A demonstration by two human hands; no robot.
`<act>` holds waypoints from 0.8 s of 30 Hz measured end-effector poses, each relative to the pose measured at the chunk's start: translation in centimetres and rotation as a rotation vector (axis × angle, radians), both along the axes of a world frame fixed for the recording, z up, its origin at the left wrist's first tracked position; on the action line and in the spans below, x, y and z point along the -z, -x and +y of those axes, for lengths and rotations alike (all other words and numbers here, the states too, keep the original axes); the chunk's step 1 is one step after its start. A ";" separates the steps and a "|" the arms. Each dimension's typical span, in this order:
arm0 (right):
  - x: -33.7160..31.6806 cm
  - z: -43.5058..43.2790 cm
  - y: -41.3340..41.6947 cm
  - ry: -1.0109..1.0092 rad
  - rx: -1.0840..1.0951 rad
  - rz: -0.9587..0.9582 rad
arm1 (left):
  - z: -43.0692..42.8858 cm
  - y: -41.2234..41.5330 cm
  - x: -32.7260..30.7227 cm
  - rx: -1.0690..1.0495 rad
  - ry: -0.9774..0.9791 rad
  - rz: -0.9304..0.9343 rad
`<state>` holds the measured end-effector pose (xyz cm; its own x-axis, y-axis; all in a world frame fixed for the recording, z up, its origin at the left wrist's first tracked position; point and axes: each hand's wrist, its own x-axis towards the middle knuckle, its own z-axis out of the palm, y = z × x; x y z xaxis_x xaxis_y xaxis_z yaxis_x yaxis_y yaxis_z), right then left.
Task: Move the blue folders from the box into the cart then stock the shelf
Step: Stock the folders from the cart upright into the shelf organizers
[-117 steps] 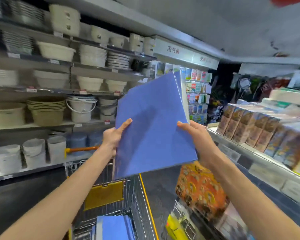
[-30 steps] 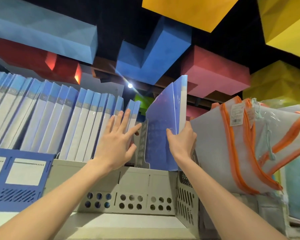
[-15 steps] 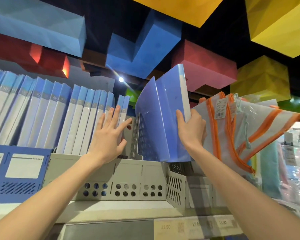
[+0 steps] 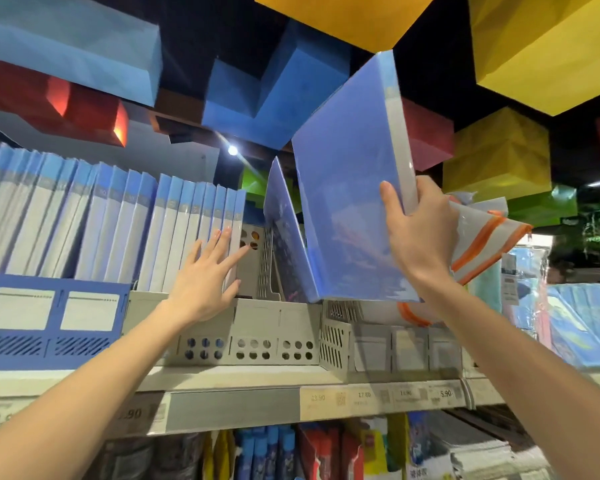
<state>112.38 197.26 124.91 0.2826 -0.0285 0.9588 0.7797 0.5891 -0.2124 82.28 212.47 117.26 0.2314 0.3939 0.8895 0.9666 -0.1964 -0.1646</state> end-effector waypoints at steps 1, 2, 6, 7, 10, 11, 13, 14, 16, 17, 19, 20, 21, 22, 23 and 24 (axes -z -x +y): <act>0.0 -1.1 0.0 -0.009 -0.002 0.008 | -0.4 0.2 -0.1 -0.016 0.027 0.003; -0.2 -1.9 -0.1 -0.017 -0.007 0.017 | -0.7 0.3 -0.3 -0.033 0.051 0.007; -0.8 -4.9 -0.3 -0.076 -0.040 0.051 | -2.3 0.1 -1.0 -0.121 0.154 0.042; -0.9 -5.5 -0.3 -0.079 -0.052 0.061 | -2.7 0.1 -1.2 -0.144 0.188 0.051; -1.1 -6.2 0.3 -0.071 -0.096 0.082 | -3.4 0.1 -1.7 -0.200 0.258 0.066; -1.0 -6.2 0.7 -0.068 -0.114 0.091 | -3.5 0.2 -1.8 -0.210 0.271 0.071; -0.6 -5.6 1.6 -0.046 -0.131 0.108 | -3.8 0.3 -1.8 -0.222 0.289 0.086; -0.3 -5.1 2.1 -0.036 -0.138 0.112 | -3.8 0.3 -1.8 -0.225 0.290 0.094; 0.2 -4.1 3.3 -0.024 -0.144 0.107 | -3.8 0.5 -1.8 -0.228 0.280 0.106; 0.4 -3.6 3.8 -0.017 -0.134 0.101 | -3.8 0.6 -1.8 -0.223 0.265 0.114; 0.6 -2.4 4.9 -0.001 -0.129 0.092 | -3.4 0.9 -1.7 -0.200 0.223 0.131; 0.6 -1.4 5.5 0.008 -0.139 0.090 | -3.2 1.1 -1.7 -0.183 0.206 0.130; 0.6 -0.8 6.0 0.018 -0.149 0.092 | -3.0 1.2 -1.6 -0.161 0.193 0.127; 0.5 0.1 6.7 0.030 -0.159 0.102 | -2.9 1.3 -1.6 -0.142 0.181 0.123; 0.5 1.0 7.4 0.040 -0.164 0.117 | -2.8 1.6 -1.6 -0.127 0.168 0.123; 0.4 1.6 8.0 0.051 -0.164 0.132 | -2.7 1.7 -1.7 -0.112 0.148 0.127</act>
<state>104.37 198.89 124.51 0.4031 0.0756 0.9120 0.6378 0.6915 -0.3392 80.58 209.75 118.93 0.2851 0.5474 0.7868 0.9572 -0.1202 -0.2633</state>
